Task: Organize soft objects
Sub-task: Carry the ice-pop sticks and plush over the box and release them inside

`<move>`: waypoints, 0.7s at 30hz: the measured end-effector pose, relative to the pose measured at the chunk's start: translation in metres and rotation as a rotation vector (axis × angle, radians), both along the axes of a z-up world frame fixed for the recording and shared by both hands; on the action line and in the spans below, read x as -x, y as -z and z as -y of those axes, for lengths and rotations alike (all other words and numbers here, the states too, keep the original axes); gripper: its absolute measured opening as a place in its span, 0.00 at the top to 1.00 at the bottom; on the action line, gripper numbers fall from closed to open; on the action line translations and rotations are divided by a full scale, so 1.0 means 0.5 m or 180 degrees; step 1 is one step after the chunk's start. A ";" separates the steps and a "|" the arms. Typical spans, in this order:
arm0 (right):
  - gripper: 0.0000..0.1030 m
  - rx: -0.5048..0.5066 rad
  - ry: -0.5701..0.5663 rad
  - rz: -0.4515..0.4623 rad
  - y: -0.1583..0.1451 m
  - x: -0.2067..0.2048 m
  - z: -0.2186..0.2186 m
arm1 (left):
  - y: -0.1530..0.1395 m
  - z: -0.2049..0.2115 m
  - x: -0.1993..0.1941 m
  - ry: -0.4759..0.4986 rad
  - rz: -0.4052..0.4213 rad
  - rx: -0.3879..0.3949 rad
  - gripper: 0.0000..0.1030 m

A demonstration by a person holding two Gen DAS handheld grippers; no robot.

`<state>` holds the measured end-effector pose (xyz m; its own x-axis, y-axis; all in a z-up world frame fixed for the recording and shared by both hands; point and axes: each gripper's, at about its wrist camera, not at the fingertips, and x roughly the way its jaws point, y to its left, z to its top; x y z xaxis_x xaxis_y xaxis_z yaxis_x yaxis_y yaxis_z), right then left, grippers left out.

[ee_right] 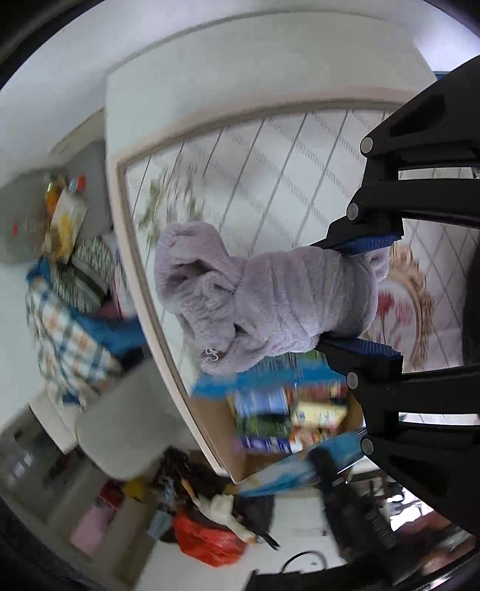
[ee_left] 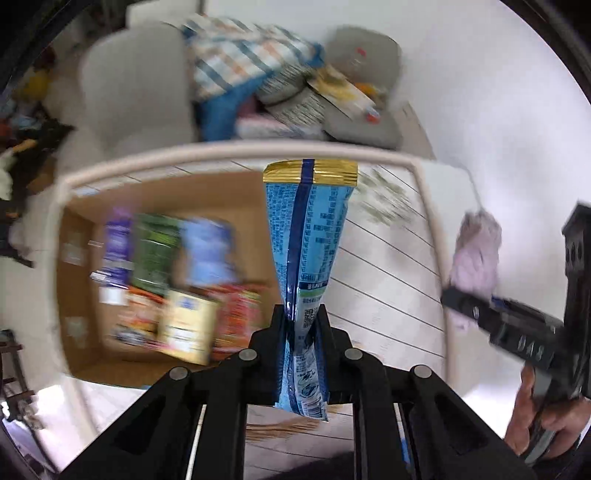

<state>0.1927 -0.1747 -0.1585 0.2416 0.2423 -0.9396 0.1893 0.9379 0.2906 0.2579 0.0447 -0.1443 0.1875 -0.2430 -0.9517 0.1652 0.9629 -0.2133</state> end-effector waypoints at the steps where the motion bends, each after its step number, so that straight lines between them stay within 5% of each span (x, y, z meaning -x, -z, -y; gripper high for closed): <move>1: 0.60 0.0002 -0.0071 0.0001 -0.003 -0.007 -0.032 | -0.011 -0.035 -0.005 -0.0063 0.0048 -0.0069 0.88; 5: 0.59 -0.0018 -0.0333 -0.0029 0.004 -0.046 -0.175 | 0.000 -0.172 -0.032 -0.0315 0.0066 -0.0337 0.88; 11: 0.59 0.0094 -0.0519 -0.0163 0.063 -0.119 -0.342 | 0.120 -0.326 -0.075 -0.0537 -0.0255 -0.0586 0.88; 21: 0.59 0.0517 -0.0299 -0.0543 0.211 -0.245 -0.434 | 0.289 -0.393 -0.104 -0.0505 -0.0747 -0.0815 0.86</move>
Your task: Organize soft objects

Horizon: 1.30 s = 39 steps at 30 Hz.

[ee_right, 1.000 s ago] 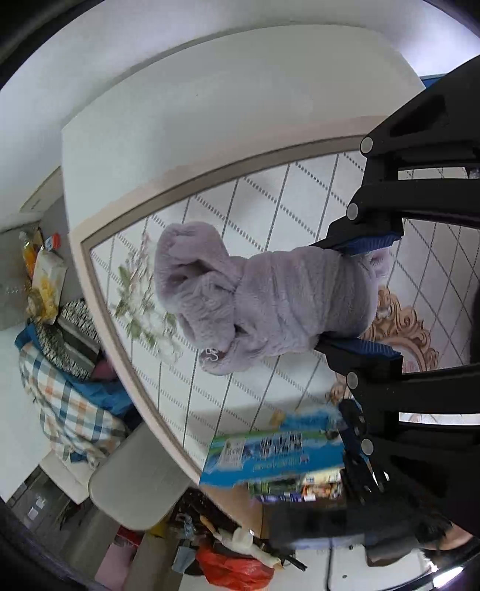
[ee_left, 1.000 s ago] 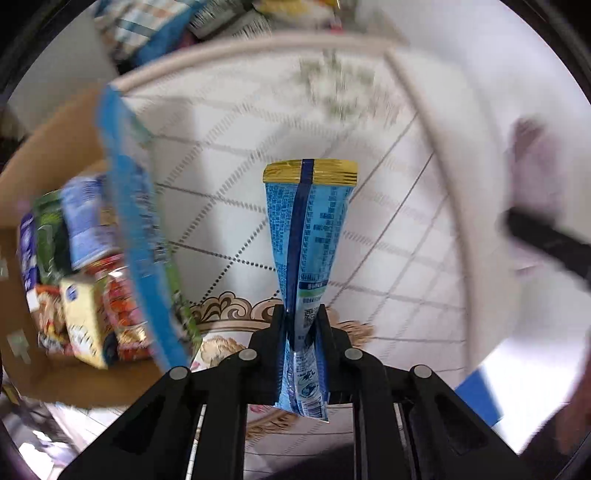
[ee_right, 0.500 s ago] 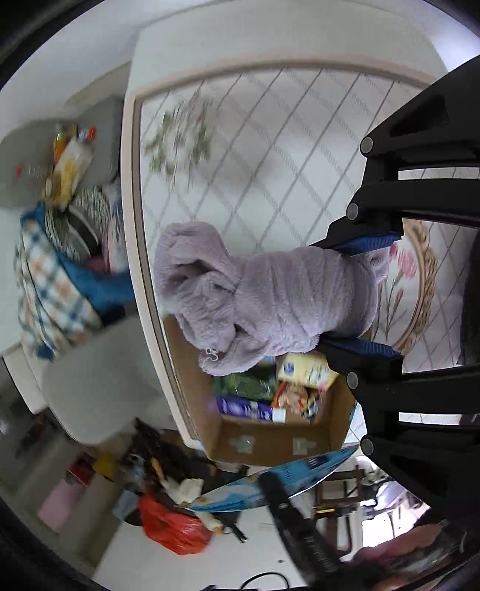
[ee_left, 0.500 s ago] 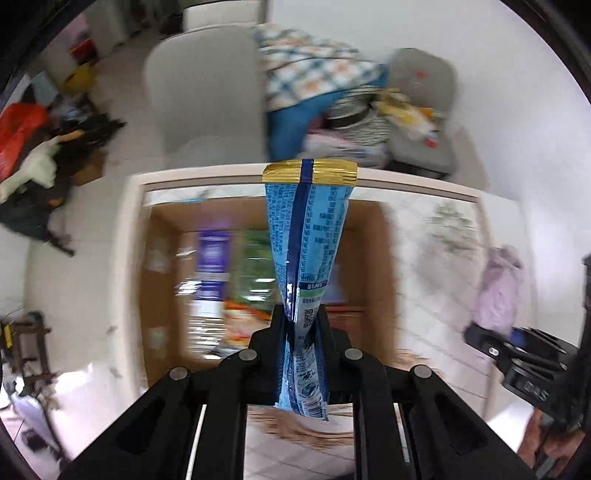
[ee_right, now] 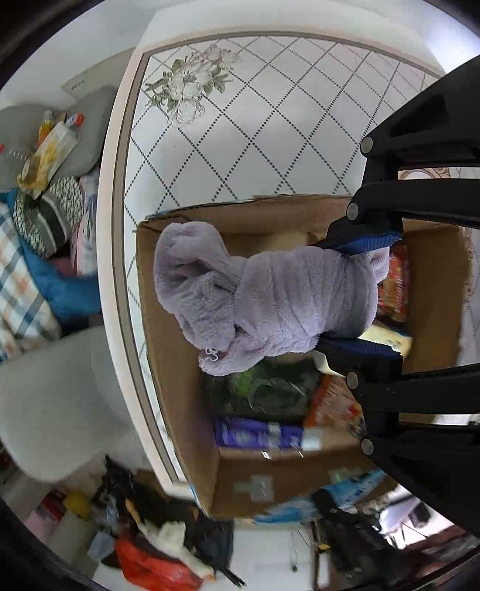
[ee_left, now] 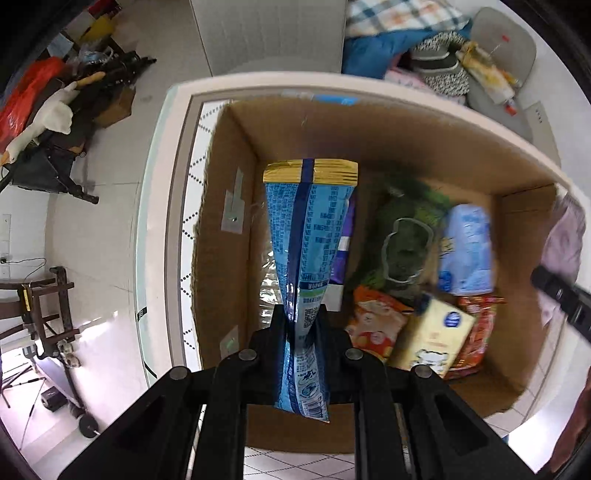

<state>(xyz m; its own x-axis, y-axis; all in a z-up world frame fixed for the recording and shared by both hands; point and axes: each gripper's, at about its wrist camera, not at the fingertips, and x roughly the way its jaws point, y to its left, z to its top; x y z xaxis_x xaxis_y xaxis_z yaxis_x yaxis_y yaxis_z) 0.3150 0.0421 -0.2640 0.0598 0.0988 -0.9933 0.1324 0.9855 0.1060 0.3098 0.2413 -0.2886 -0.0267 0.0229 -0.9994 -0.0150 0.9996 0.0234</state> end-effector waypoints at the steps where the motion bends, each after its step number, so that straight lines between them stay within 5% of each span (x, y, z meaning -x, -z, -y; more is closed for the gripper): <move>1: 0.59 0.0044 0.0016 -0.0007 0.009 -0.008 -0.003 | 0.009 -0.002 -0.001 0.0005 -0.0023 -0.0005 0.85; 5: 0.58 0.0244 0.0093 -0.0064 0.048 -0.041 0.000 | 0.031 -0.005 -0.009 0.0046 -0.0088 -0.0027 0.85; 7: 0.55 0.0297 0.0138 -0.0076 0.055 -0.049 0.005 | 0.030 -0.002 -0.012 0.0068 -0.0110 -0.0109 0.76; 12: 0.28 0.0316 0.0215 0.0011 0.045 -0.056 0.013 | 0.011 -0.008 -0.018 -0.0021 0.0007 -0.0064 0.66; 17: 0.26 0.0282 0.0172 0.0088 0.013 -0.042 0.003 | -0.019 -0.017 -0.014 -0.0122 0.0129 0.0043 0.59; 20: 0.11 0.0284 0.0047 0.0130 -0.011 -0.018 -0.014 | -0.057 -0.020 0.003 -0.0149 0.0309 0.0074 0.48; 23: 0.11 0.0294 -0.0075 0.0163 -0.031 0.022 -0.032 | -0.086 -0.013 0.028 -0.0132 0.0449 0.0063 0.42; 25: 0.11 0.0278 -0.0118 0.0176 -0.040 0.046 -0.040 | -0.102 -0.006 0.054 -0.0113 0.0526 0.0058 0.22; 28: 0.08 0.0258 -0.0138 0.0205 -0.054 0.087 -0.045 | -0.121 -0.002 0.091 -0.0107 0.0618 0.0044 0.08; 39: 0.04 0.0186 -0.0030 0.0322 -0.112 0.211 -0.035 | -0.184 0.017 0.181 -0.0019 0.0869 -0.0003 0.07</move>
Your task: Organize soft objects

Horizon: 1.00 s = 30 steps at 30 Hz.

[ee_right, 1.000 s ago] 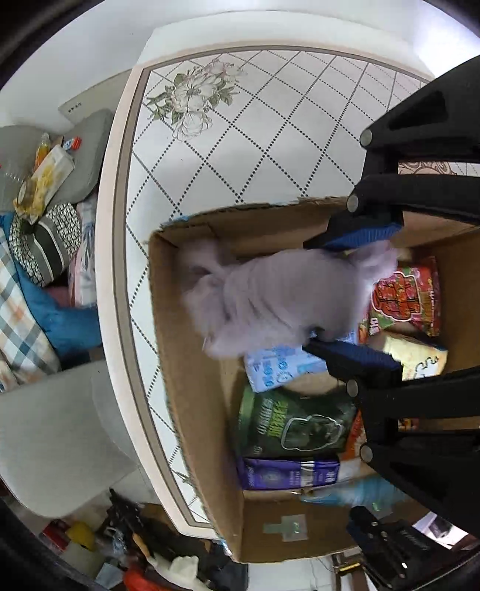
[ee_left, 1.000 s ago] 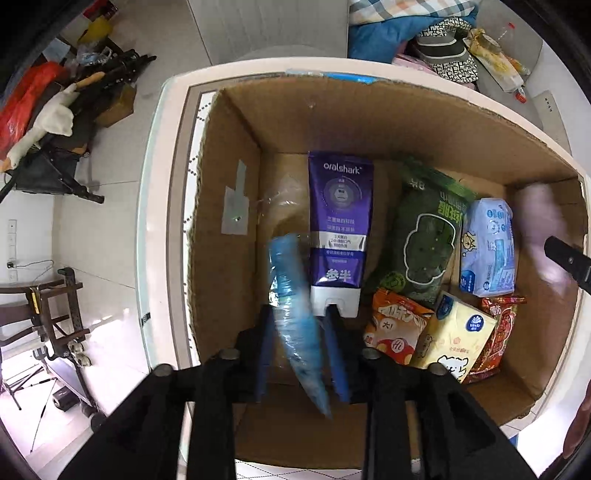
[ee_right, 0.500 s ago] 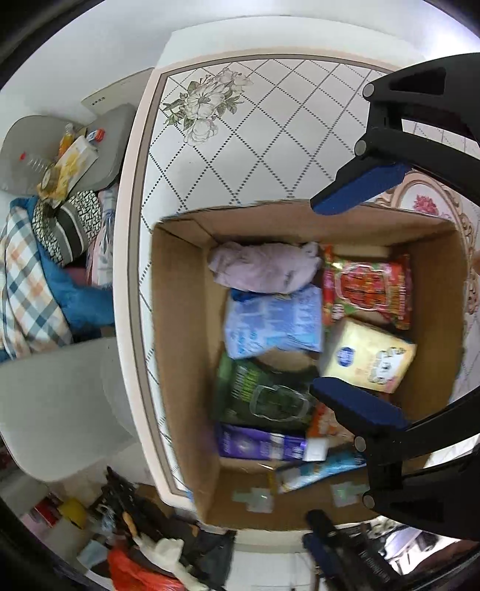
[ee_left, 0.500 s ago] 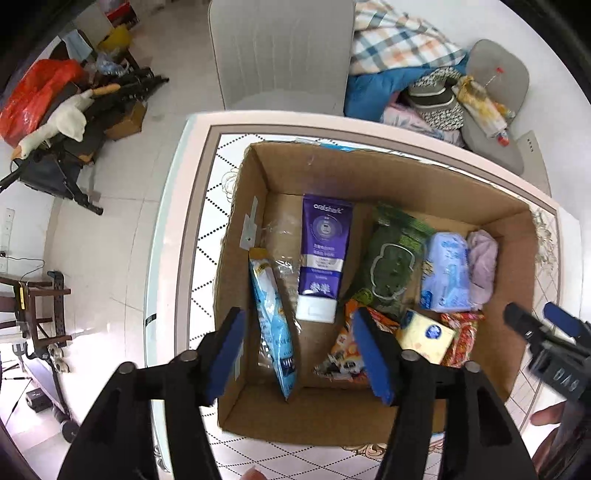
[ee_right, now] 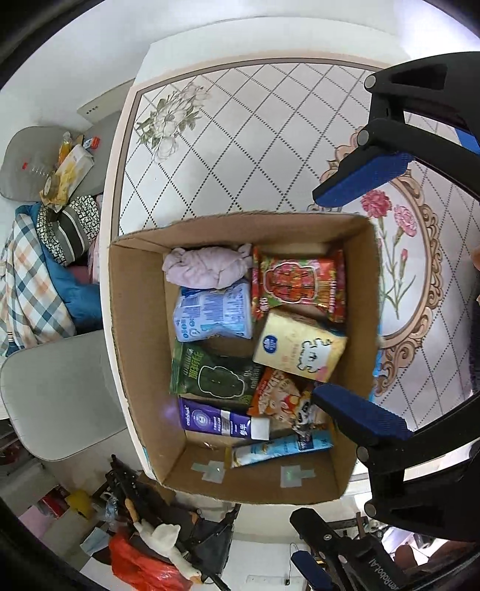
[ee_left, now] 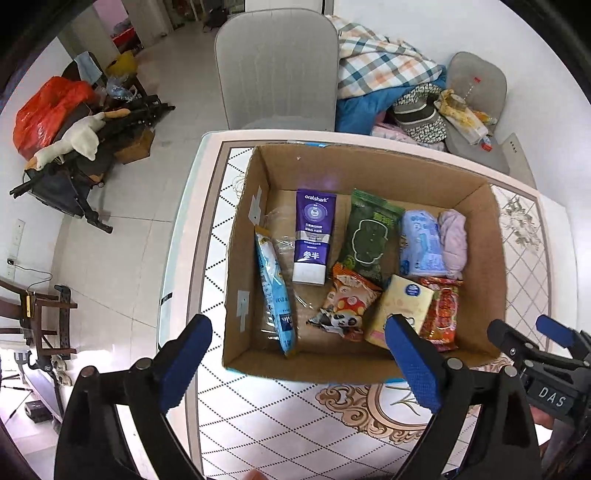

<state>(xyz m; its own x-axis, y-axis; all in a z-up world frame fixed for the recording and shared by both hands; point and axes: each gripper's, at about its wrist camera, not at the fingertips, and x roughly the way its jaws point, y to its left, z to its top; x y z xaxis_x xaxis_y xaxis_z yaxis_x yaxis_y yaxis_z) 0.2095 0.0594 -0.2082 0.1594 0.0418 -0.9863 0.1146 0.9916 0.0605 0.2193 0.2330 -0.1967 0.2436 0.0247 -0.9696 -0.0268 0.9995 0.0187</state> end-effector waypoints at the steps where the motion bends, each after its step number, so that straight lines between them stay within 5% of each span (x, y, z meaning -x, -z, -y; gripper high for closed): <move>1: 0.04 -0.0010 0.0010 0.0014 -0.006 0.009 0.001 | -0.008 0.002 0.007 0.0008 0.0016 0.0008 0.07; 10: 0.04 -0.0123 0.0054 0.0313 -0.129 0.095 0.019 | -0.160 0.033 0.085 0.0137 0.0410 -0.0095 0.07; 18: 0.04 -0.0049 -0.0029 0.0816 -0.345 0.204 0.029 | -0.316 0.056 0.178 0.0246 0.0732 -0.0041 0.07; 30: 0.04 0.0052 -0.0114 0.1204 -0.519 0.309 0.019 | -0.423 0.050 0.252 0.0105 0.0963 -0.0058 0.07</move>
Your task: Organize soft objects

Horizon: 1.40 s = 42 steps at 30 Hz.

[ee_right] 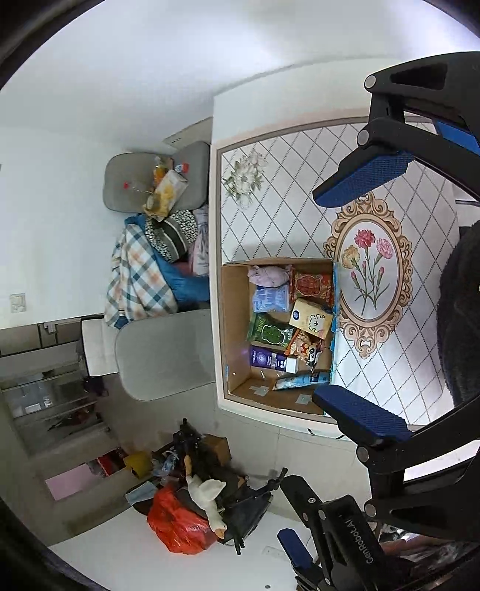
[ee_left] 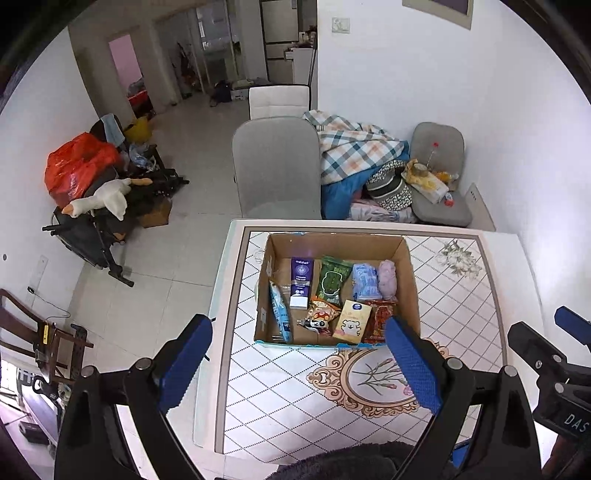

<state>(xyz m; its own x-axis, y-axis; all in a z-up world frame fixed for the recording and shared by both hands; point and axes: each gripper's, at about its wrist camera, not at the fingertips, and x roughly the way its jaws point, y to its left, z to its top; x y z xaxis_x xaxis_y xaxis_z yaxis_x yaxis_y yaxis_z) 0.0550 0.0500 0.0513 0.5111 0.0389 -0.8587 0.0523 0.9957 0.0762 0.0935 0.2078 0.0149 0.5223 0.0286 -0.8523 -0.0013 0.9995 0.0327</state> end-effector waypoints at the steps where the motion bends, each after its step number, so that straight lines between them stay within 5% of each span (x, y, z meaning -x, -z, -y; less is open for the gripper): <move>1: 0.04 0.0006 -0.0001 0.0016 -0.007 0.004 0.001 | -0.003 0.001 0.003 0.0002 0.0000 0.0006 0.07; 11: 0.04 0.0075 0.0027 0.0152 -0.048 0.024 0.009 | -0.026 0.018 0.024 0.0027 0.0089 0.0013 0.07; 42: 0.04 0.0134 0.0108 0.0049 -0.021 0.027 0.036 | -0.001 0.025 0.036 0.0059 -0.0002 0.0001 0.07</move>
<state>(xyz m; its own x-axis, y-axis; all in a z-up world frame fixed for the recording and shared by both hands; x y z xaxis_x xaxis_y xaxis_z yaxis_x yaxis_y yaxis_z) 0.0414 0.0320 0.0618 0.5247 -0.0147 -0.8512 0.0852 0.9957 0.0353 0.0753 0.1954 0.0155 0.5222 0.0186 -0.8526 0.0172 0.9993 0.0324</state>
